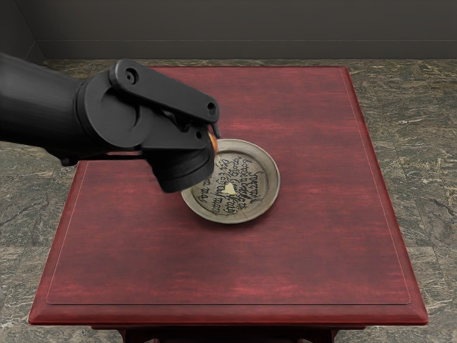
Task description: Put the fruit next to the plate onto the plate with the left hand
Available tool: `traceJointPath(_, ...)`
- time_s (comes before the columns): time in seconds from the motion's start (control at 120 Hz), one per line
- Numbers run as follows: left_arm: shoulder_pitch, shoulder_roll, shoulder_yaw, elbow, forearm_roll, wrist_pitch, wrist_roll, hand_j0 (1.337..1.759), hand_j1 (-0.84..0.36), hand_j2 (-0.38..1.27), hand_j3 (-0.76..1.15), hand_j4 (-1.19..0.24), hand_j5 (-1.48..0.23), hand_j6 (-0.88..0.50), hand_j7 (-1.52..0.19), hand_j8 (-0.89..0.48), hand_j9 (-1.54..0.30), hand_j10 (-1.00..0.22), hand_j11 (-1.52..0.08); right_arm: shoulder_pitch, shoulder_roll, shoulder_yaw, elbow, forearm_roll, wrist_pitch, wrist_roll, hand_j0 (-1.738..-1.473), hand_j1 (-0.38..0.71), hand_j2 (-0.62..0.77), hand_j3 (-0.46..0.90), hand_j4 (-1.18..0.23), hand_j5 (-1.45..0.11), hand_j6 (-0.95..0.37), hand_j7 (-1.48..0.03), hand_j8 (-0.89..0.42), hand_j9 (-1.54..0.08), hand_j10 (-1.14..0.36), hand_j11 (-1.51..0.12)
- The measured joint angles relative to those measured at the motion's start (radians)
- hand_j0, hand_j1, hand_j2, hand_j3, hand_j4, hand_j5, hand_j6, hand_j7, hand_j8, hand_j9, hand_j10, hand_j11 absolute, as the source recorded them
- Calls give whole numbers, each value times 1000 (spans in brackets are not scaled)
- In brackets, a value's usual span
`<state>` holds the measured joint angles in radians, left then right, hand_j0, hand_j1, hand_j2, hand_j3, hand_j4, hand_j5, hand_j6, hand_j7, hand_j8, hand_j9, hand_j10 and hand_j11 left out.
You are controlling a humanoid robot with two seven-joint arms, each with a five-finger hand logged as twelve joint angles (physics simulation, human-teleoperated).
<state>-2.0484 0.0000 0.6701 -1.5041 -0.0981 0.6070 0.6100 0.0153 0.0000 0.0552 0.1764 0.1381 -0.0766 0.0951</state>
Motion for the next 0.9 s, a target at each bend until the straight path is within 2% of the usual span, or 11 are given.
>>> traceJointPath(0.117,15,0,-19,13,4,3,0,1656,-291,473,0,-662,-943,-412,-908,-413,-911,-593,-906,0,0,0,0,0,0,0,-1658,-306,-7,0,-36,-47,-36,-47,-36,-47,-36,-47)
traceJointPath(0.308,48,0,-48,37,5,4,1,1657,-102,219,0,-426,-587,-329,-573,-329,-574,-399,-572,0,0,0,0,0,0,0,-1658,-306,-7,0,-36,-46,-36,-46,-36,-46,-36,-46)
traceJointPath(0.458,78,0,-78,59,7,4,1,1658,-23,132,0,-335,-450,-288,-444,-288,-444,-322,-443,0,0,0,0,0,0,0,-1658,-306,-7,0,-36,-47,-36,-47,-36,-47,-36,-47)
traceJointPath(0.65,94,1,-129,67,28,4,1,1658,24,82,0,-281,-371,-263,-369,-263,-369,-276,-369,0,0,0,0,0,0,1,-1658,-306,-7,0,-36,-46,-36,-46,-36,-46,-36,-46)
traceJointPath(0.8,148,114,-212,49,32,4,1,1658,39,66,0,-264,-345,-255,-344,-255,-344,-261,-344,0,0,0,0,0,0,2,-1658,-306,-7,0,-36,-46,-36,-46,-36,-46,-36,-46)
traceJointPath(0.9,276,288,-330,28,41,-11,-8,1658,45,59,0,-257,-336,-252,-335,-252,-335,-256,-335,0,0,-1,0,0,0,2,-1658,-306,-7,0,-36,-46,-36,-46,-36,-46,-36,-46)
